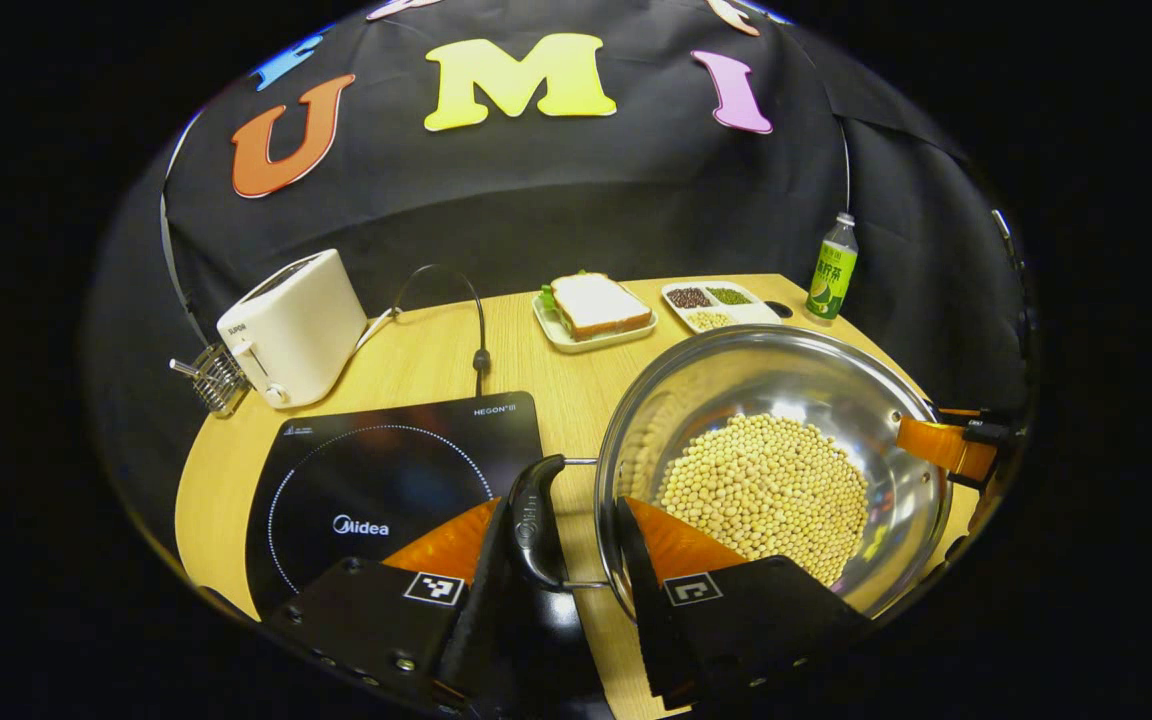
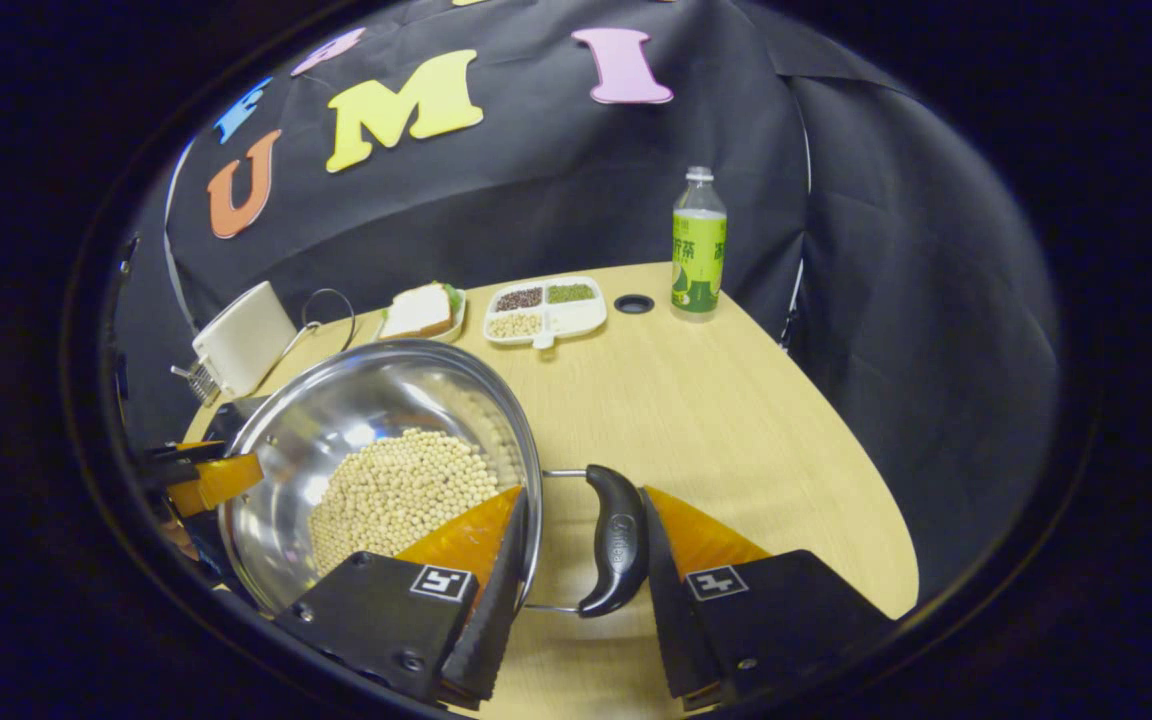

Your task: First push the handle of the pot to place it horizontally, then grasp the pot with both hands and set it on the induction cooktop.

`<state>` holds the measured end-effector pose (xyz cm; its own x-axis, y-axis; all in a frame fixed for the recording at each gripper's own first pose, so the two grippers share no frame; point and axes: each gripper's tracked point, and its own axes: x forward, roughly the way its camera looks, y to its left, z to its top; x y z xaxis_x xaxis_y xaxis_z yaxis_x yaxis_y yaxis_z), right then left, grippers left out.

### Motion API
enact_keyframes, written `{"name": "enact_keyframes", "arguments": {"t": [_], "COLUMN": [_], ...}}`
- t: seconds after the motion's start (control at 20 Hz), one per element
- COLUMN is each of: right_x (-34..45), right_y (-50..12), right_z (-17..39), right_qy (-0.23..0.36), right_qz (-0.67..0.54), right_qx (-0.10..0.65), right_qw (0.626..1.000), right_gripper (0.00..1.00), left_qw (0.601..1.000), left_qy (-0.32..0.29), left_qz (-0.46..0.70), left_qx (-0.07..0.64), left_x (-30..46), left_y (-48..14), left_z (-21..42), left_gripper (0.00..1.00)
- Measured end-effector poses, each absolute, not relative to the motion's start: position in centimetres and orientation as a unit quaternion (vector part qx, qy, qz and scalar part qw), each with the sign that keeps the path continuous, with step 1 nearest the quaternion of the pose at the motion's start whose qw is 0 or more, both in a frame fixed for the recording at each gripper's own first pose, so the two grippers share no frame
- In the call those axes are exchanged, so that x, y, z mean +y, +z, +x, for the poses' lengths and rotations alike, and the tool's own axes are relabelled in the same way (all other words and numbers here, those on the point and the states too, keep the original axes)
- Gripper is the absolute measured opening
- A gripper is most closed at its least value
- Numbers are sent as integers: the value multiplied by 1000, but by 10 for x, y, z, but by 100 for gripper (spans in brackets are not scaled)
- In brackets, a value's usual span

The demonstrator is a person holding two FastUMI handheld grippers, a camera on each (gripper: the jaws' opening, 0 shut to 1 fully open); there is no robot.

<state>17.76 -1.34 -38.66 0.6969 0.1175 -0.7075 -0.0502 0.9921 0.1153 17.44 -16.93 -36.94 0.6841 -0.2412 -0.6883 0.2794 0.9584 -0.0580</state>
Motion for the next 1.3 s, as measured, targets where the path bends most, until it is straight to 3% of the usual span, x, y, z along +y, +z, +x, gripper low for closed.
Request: {"name": "enact_keyframes", "arguments": {"t": [0.65,1.3], "right_x": [40,195], "right_y": [-280,-269], "right_z": [134,152], "right_qy": [60,130], "right_qz": [34,20], "right_qx": [330,326], "right_qw": [941,936], "right_gripper": [63,64], "left_qw": [942,952], "left_qy": [-126,-58], "left_qz": [13,4], "left_qx": [310,300], "left_x": [-104,41], "left_y": [-264,-265], "left_z": [136,156], "left_gripper": [57,57]}}
